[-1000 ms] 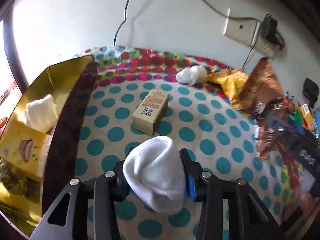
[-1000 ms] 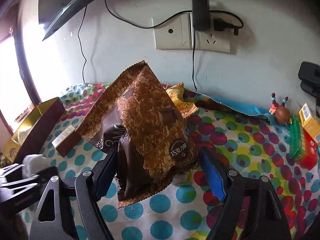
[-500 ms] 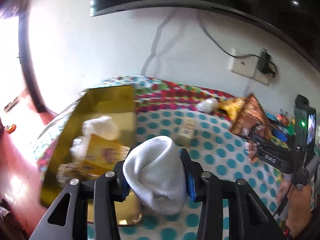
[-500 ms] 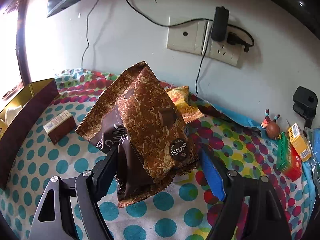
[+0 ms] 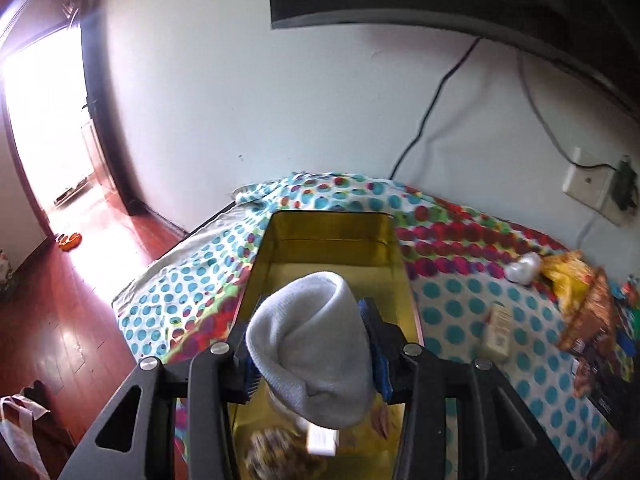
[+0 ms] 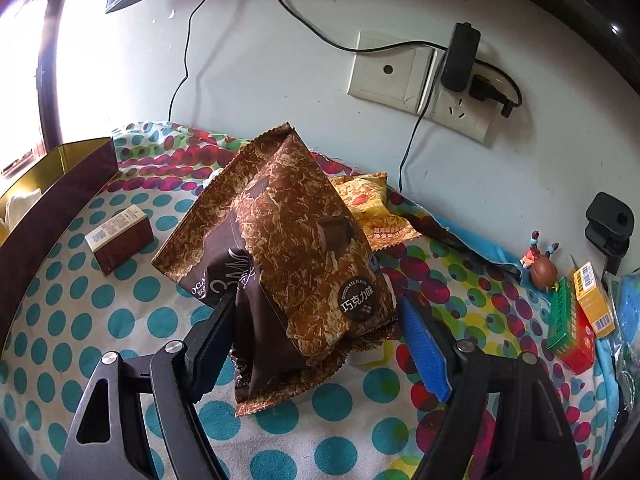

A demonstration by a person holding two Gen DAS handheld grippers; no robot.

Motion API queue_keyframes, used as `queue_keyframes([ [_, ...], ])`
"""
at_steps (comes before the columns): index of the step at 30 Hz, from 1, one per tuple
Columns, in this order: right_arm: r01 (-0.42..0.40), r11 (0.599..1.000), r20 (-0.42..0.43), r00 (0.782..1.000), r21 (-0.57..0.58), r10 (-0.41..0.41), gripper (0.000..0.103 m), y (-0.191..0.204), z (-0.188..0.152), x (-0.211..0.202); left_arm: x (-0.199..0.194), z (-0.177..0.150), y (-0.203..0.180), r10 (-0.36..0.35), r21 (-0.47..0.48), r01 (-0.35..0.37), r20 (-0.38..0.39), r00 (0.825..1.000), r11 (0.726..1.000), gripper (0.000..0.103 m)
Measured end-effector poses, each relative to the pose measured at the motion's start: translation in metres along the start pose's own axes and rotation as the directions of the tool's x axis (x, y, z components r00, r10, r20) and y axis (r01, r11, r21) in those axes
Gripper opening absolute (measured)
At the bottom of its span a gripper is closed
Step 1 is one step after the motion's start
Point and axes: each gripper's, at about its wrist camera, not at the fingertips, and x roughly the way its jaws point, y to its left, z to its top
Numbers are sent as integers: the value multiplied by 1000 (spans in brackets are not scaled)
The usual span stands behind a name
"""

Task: Organize objects
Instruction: 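Grasp the white sock with the left gripper and drop it into the gold tin, then carry the brown snack bag into the gold tin with the right gripper and release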

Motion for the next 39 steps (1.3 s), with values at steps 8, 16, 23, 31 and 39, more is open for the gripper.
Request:
queue_keyframes([
  [8,-13,1000,-15,1000,19,14,77,-3,0,3,45,12,3,33,-27,-35,-68,997,999,43],
  [16,-15,1000,-18,1000,13,15,77,-1,0,3,66,15,-1,40,-15,-42,-84,996,999,43],
  [23,-12,1000,-22,1000,10,13,77,0,0,4,75,14,1,26,-35,-30,-107,994,999,45],
  [31,-24,1000,41,999,9,23,77,-3,-1,-7,64,10,2,-24,-40,20,-88,996,999,81],
  [39,-86,996,59,995,16,85,77,20,5,-27,3,-11,29,-108,-46,109,14,994,993,82],
])
